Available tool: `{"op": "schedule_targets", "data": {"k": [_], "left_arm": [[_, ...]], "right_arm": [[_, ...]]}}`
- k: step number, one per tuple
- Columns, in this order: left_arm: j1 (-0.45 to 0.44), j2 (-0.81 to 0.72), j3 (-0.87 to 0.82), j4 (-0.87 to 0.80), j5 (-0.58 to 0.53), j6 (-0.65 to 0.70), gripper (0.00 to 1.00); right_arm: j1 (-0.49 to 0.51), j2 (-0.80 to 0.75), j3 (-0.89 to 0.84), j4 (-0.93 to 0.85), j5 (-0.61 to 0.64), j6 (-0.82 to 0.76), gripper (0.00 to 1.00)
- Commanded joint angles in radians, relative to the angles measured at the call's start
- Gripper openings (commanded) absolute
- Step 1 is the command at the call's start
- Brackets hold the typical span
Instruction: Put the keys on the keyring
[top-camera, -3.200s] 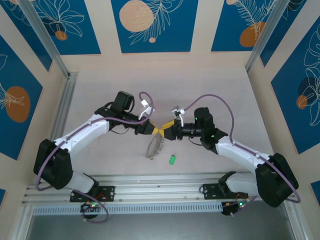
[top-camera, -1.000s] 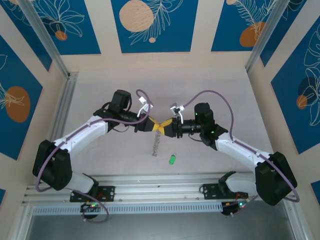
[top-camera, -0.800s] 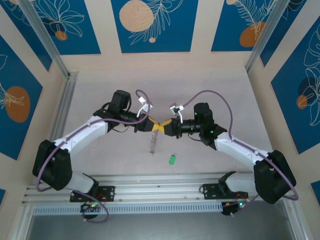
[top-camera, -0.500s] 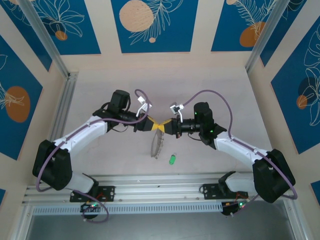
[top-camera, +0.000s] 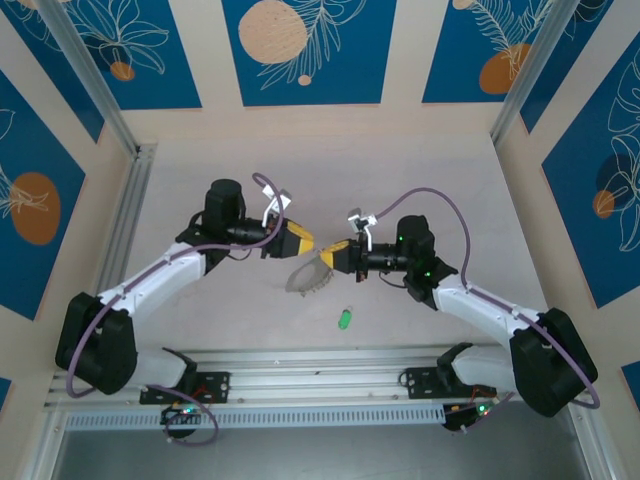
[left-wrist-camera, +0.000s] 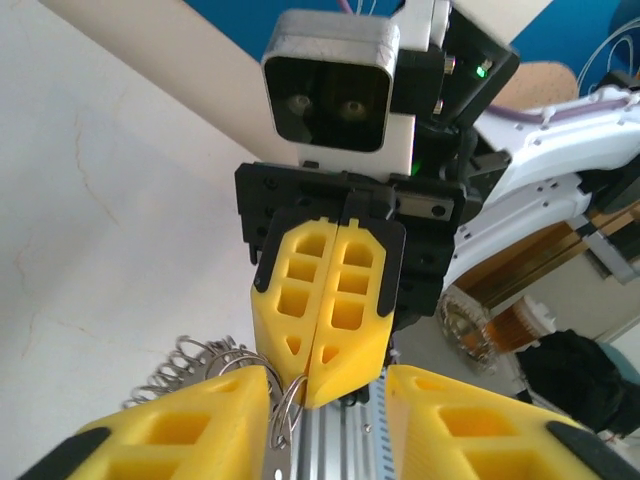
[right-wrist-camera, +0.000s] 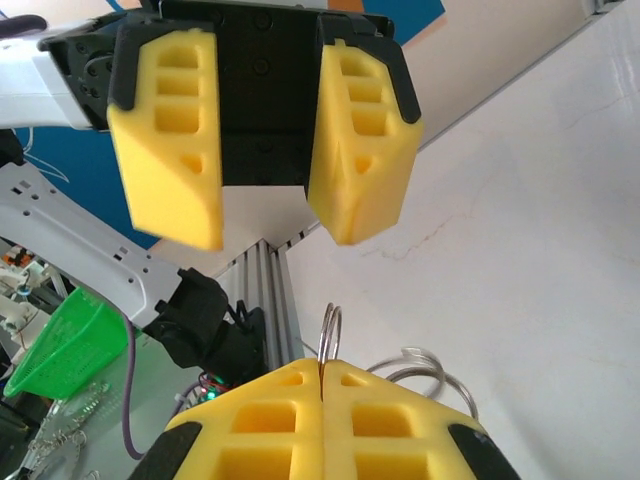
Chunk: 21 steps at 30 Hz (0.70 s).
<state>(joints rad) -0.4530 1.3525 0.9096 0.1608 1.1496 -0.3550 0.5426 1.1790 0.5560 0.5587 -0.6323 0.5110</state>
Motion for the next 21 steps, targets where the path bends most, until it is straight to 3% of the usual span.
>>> {"op": "schedule_targets", "data": {"k": [1,10,21], "left_arm": [[0.014,-0.016,-0.016,0.096,0.041,-0.064,0.31],[0.014,-0.003,-0.048,0.231,0.059,-0.160,0.32],[0.014,0.072,-0.128,0.768,0.111,-0.528,0.29]], "right_arm": [[0.002,-0.048,-0.021,0.132,-0.002,0.029,0.00],[0.013,-0.100,-0.048,0.200,0.025,0.040,0.00],[0.023,-0.087,-0.092,0.402,0.147,0.167,0.00]]}}
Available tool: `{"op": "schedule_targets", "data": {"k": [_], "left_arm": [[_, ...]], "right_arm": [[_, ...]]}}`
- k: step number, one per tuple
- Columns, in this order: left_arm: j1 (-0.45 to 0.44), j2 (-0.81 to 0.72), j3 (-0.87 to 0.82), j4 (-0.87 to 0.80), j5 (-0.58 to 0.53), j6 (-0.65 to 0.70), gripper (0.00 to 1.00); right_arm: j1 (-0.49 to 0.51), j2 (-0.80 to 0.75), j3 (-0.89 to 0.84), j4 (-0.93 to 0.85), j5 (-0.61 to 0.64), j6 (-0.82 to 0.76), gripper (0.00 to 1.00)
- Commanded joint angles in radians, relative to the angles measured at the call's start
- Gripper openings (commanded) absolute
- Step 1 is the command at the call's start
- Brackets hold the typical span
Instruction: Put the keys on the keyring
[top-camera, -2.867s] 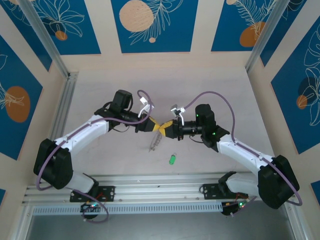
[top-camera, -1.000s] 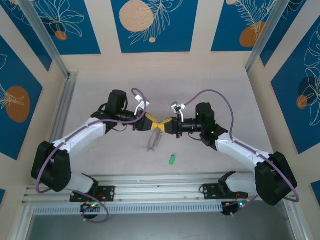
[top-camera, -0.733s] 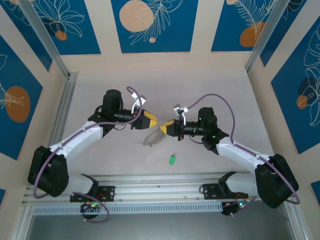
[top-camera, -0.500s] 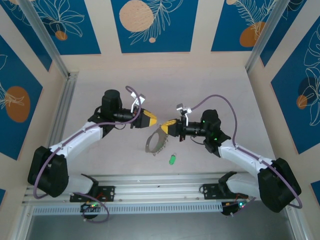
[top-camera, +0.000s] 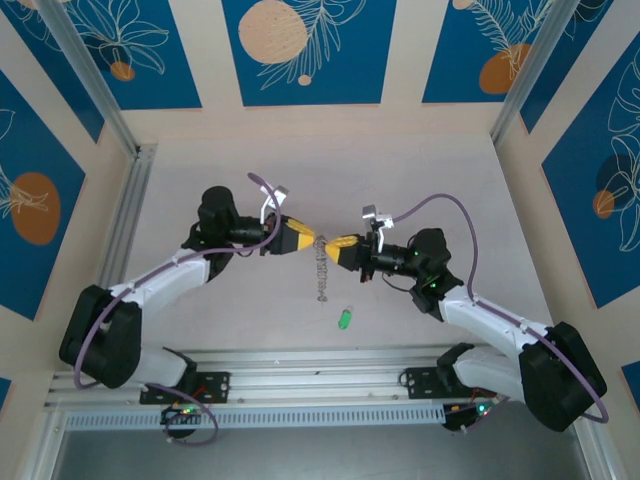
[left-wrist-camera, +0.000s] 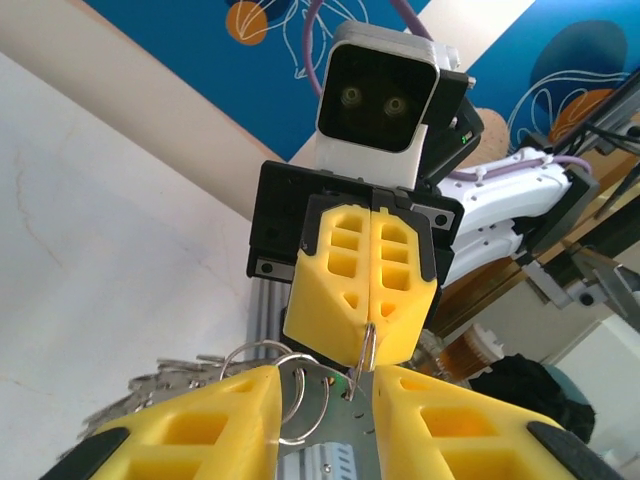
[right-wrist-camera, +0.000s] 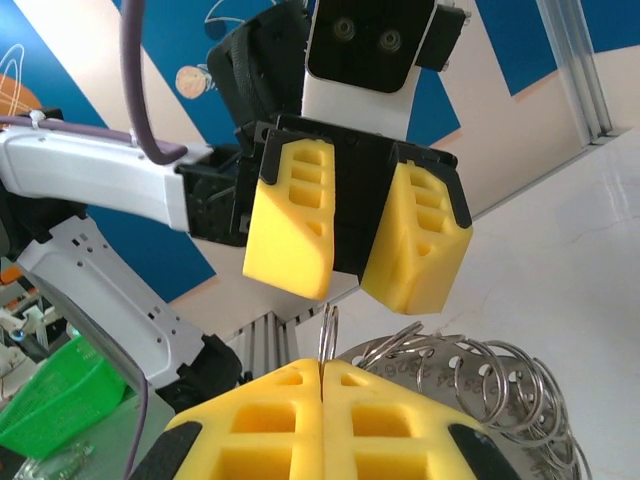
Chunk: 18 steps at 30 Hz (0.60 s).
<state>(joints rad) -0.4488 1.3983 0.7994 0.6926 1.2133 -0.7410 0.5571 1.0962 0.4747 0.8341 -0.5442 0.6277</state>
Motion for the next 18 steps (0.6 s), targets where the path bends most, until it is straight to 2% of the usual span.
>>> {"op": "schedule_targets", "data": {"k": [1,6,13,18], "left_arm": [[0.010,0.035,-0.020,0.264,0.046,-0.161,0.29],[0.009,0.066,-0.016,0.392,0.042,-0.242,0.29],[0.007,0.055,-0.018,0.416,0.024,-0.254,0.30],[0.006,0.035,-0.025,0.419,0.017,-0.257,0.30]], "right_arm": [[0.011,-0.003,-0.013,0.141,0.061,0.057,0.00],[0.024,-0.004,-0.010,0.165,0.073,0.067,0.00],[0.045,0.010,-0.002,0.208,0.099,0.081,0.00],[0.056,0.010,-0.024,0.268,0.177,0.108,0.00]]}}
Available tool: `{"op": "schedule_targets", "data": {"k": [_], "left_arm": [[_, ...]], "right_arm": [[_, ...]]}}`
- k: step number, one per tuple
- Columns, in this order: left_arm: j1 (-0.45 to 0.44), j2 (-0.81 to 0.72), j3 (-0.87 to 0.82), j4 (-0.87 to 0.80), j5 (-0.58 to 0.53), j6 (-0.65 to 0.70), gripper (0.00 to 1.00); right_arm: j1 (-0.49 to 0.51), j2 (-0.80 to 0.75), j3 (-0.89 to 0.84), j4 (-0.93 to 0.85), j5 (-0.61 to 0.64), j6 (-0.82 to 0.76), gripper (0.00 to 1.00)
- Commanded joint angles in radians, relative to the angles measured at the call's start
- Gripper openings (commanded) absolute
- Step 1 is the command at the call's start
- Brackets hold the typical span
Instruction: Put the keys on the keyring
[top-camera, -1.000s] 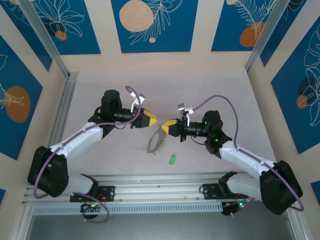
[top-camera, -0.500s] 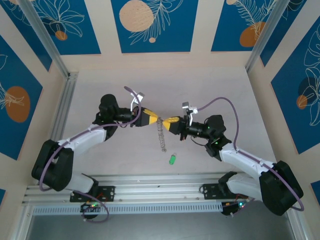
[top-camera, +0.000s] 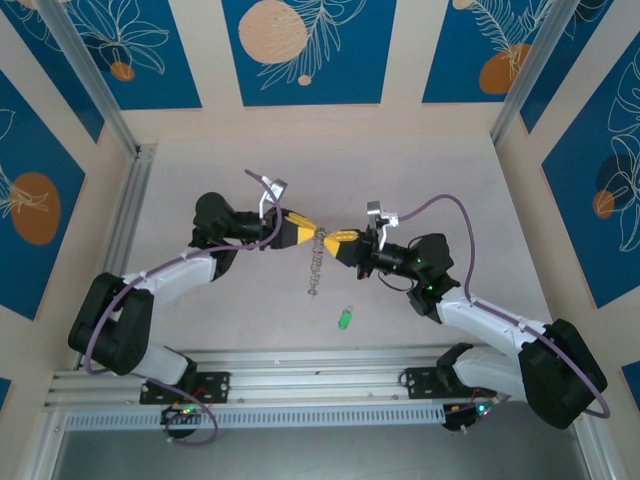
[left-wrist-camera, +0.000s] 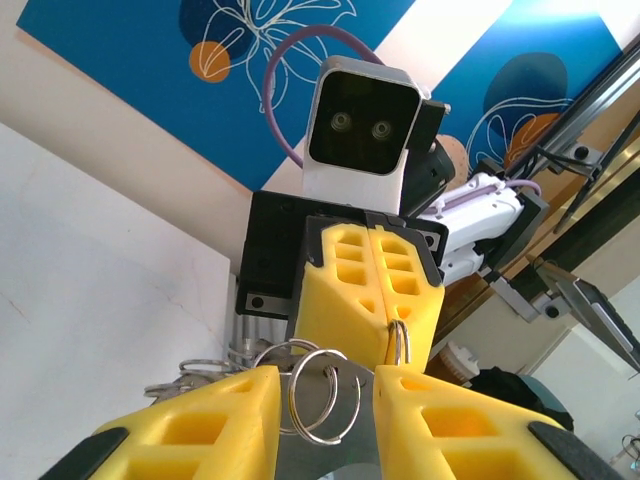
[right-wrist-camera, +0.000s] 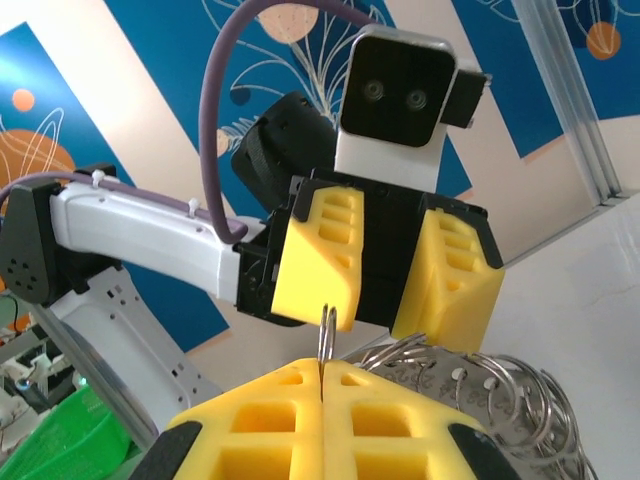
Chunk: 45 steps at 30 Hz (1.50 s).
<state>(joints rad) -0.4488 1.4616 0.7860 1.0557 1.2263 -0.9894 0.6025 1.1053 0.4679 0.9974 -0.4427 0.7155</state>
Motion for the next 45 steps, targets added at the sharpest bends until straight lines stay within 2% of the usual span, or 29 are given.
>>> {"op": "schedule_targets", "data": {"k": [1,16,27,35,45], "left_arm": [[0.005,-0.030,-0.011,0.060,0.002,-0.009,0.30],[-0.011,0.022,0.001,0.331,-0.020,-0.201,0.32],[-0.020,-0.053,0.004,0.051,-0.031,0.005,0.35],[-0.041,-0.068,0.013,-0.012,-0.024,0.044,0.33],[-0.051,-0.080,0.025,-0.030,-0.025,0.051,0.22]], "right_arm": [[0.014,0.002,-0.021,0.118,0.092,0.025,0.00],[0.053,0.008,-0.011,0.169,0.166,0.026,0.00],[0.069,0.025,0.000,0.190,0.177,0.022,0.00],[0.072,0.034,0.004,0.206,0.205,0.027,0.00],[0.083,0.046,0.004,0.211,0.220,0.030,0.00]]}}
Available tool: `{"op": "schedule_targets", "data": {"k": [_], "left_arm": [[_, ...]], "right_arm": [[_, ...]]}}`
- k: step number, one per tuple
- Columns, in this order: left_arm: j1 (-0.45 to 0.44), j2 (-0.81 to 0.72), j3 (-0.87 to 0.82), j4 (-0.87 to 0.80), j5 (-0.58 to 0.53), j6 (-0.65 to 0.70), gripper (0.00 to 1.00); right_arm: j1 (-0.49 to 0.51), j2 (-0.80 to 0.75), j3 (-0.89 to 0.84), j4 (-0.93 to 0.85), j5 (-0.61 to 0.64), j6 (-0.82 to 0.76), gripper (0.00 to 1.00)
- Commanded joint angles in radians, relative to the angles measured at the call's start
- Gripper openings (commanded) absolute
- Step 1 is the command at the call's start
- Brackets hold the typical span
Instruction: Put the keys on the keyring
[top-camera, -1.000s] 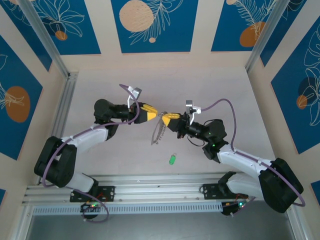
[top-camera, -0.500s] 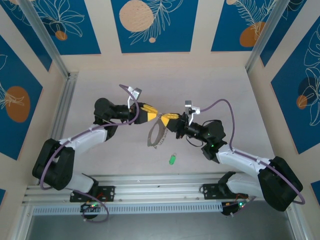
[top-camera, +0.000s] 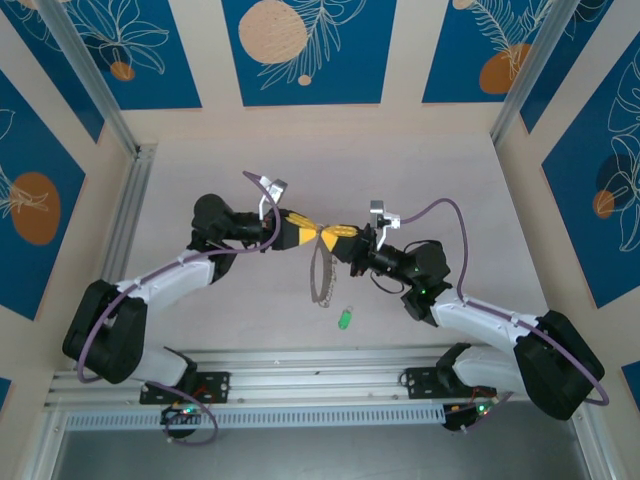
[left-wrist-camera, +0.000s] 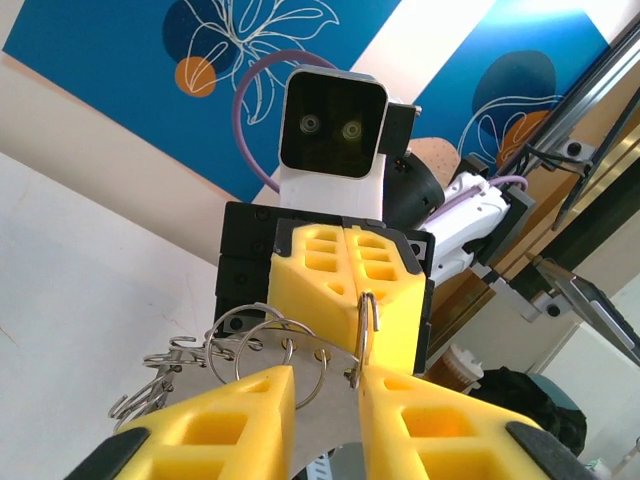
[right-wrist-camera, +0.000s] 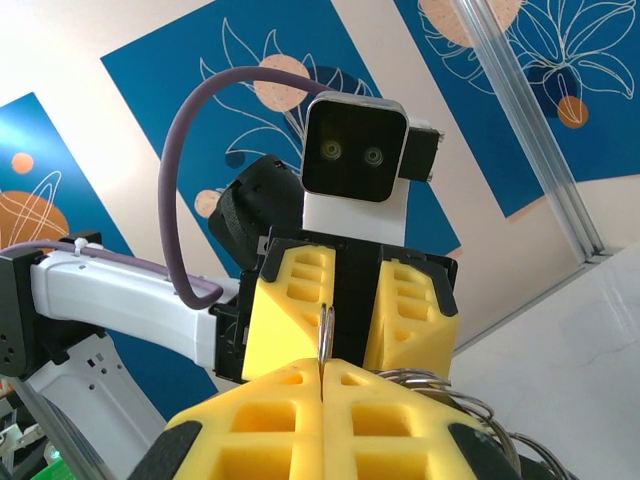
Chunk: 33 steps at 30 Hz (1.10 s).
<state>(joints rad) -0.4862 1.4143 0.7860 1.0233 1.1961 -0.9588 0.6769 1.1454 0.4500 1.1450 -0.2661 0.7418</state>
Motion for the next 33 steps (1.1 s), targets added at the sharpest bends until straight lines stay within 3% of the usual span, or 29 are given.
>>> {"op": "schedule_targets", "data": {"k": [1,6,16,24,27,29,31,33], "left_arm": [[-0.015,-0.035,0.025,0.001,0.003,0.020,0.22],[-0.018,-0.039,0.025,0.006,0.002,0.018,0.23],[-0.020,-0.044,0.033,0.018,0.003,0.011,0.00],[-0.020,-0.068,0.057,-0.059,0.004,0.051,0.00],[-0.010,-0.110,0.080,-0.247,-0.002,0.173,0.00],[-0.007,-0.161,0.133,-0.595,-0.044,0.406,0.00],[-0.008,-0.188,0.196,-0.917,-0.104,0.618,0.00],[-0.005,-0.196,0.235,-1.071,-0.161,0.705,0.00]], "right_arm": [[0.010,0.007,0.023,0.062,0.044,0.002,0.00],[0.016,0.006,0.015,0.061,0.056,-0.001,0.00],[0.022,0.002,0.002,0.063,0.096,0.000,0.00],[0.027,-0.002,-0.015,0.020,0.110,-0.011,0.00],[0.028,-0.027,-0.020,-0.059,0.117,-0.036,0.00],[0.035,-0.064,-0.013,-0.154,0.131,-0.078,0.04],[0.040,-0.093,-0.014,-0.231,0.151,-0.113,0.15],[0.041,-0.121,-0.014,-0.291,0.174,-0.140,0.29]]}}
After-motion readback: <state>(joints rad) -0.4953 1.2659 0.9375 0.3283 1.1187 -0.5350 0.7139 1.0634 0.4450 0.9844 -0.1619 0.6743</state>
